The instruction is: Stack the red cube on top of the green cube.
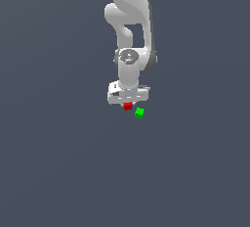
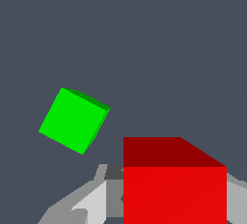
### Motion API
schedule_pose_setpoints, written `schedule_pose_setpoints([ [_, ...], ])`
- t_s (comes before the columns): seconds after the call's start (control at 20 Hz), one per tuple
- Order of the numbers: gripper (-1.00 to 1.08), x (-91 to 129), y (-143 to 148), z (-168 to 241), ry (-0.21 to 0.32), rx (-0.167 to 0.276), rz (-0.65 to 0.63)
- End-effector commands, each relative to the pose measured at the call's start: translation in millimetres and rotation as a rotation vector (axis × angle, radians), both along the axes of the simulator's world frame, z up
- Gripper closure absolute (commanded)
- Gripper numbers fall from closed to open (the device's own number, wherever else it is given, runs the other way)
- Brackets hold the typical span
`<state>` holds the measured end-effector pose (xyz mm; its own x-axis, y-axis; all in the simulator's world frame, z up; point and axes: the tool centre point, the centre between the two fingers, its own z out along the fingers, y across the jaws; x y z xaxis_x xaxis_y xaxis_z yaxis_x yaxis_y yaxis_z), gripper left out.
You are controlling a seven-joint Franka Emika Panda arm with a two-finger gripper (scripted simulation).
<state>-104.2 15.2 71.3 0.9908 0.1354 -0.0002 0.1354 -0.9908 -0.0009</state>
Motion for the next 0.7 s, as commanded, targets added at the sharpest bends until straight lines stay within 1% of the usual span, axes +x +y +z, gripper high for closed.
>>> schedule_pose_setpoints([
  [0.0, 1.08, 6, 20, -3, -0.001, 0.0, -0.002],
  [0.3, 1.08, 16, 54, -9, 0.0, 0.0, -0.002],
  [0.6, 1.08, 20, 65, -11, 0.0, 0.0, -0.002],
  [0.65, -0.92, 20, 65, -11, 0.0, 0.0, -0.002],
])
